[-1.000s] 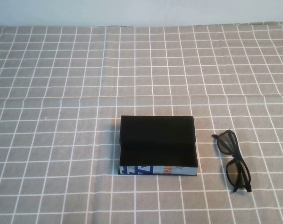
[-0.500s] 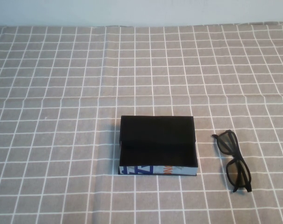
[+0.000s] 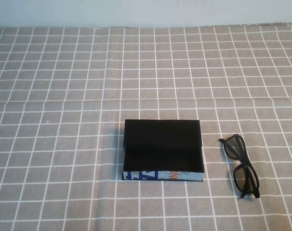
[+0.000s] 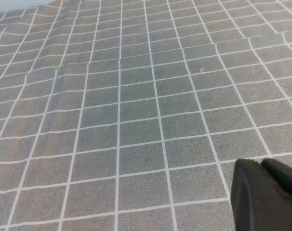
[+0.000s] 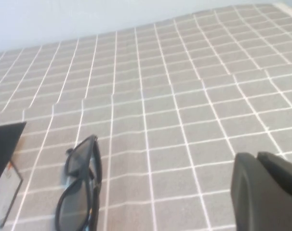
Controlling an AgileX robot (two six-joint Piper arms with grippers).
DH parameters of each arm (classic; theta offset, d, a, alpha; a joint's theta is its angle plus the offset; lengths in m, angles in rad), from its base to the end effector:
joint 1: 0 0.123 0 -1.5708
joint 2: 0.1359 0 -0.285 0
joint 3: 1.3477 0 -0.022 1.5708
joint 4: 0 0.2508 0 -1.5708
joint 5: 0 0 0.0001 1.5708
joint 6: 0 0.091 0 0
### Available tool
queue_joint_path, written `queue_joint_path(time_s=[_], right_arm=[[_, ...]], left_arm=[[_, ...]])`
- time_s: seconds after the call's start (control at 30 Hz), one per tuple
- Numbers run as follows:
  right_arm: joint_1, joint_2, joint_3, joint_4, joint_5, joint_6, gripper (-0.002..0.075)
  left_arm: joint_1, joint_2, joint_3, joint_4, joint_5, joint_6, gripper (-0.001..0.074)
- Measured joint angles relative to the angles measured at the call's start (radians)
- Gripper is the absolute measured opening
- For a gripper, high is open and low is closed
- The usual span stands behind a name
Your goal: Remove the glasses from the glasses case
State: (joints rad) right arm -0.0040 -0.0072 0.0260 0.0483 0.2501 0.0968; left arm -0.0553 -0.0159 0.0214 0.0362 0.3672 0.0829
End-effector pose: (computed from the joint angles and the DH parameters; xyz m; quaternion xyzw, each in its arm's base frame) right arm 0.0556 0.0009 0.1822 0.0528 0.7664 0.0492 0.6383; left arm 0.0525 -0.0017 0.1738 0.0649 0.7978 0.0236 0.5989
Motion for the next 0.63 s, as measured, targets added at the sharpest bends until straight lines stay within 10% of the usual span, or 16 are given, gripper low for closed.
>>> queue_joint_path(time_s=[0.63], right_arm=[[0.079, -0.001, 0.002, -0.059, 0.062, 0.000, -0.0016]], left_arm=[[0.000, 0.000, 0.000, 0.000, 0.000, 0.000, -0.0004]])
